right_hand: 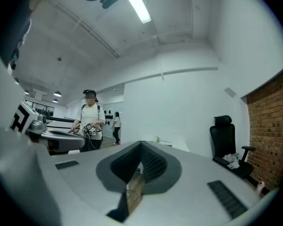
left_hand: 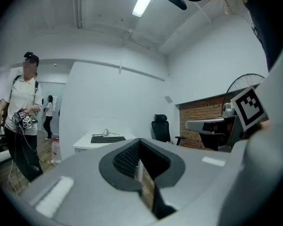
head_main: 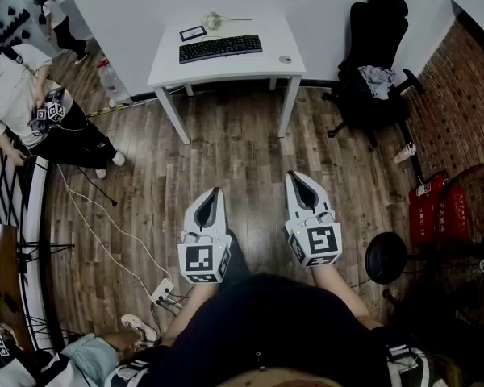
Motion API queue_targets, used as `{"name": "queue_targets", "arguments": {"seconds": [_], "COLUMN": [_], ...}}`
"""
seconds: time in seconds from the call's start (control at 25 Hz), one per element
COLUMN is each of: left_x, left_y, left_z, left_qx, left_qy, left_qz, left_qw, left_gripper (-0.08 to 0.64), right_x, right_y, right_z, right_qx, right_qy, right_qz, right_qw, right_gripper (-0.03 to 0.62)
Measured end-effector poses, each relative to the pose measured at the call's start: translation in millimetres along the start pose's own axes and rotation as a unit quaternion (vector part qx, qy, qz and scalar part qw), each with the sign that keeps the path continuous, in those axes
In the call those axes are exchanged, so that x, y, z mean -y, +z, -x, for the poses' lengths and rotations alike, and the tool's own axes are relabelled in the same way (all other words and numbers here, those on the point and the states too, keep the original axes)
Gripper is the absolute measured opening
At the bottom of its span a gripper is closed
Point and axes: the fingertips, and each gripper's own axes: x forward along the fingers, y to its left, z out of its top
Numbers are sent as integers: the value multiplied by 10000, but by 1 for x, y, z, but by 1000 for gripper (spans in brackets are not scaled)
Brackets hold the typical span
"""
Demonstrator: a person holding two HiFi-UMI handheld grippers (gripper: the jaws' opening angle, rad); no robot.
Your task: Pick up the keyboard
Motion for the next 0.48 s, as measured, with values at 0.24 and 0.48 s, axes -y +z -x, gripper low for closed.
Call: {"name": "queue_targets", "arguments": {"seconds": [0.24, 0.48], "left_x": [31, 47], "left_y": [41, 53], "left_z": [32, 43], "left_qx": [254, 462], "left_qy": [93, 294], "left_qz": [-412, -466], "left_qw": [9988, 9974], "left_gripper": [11, 11], "right_x": [-2, 0], "right_y": [33, 38], "right_z": [50, 76], "right_qx": [534, 609], "right_qy": [-1, 65], "right_qz": [132, 138], "right_qw": [9985, 9980], "right_gripper": [11, 11]}}
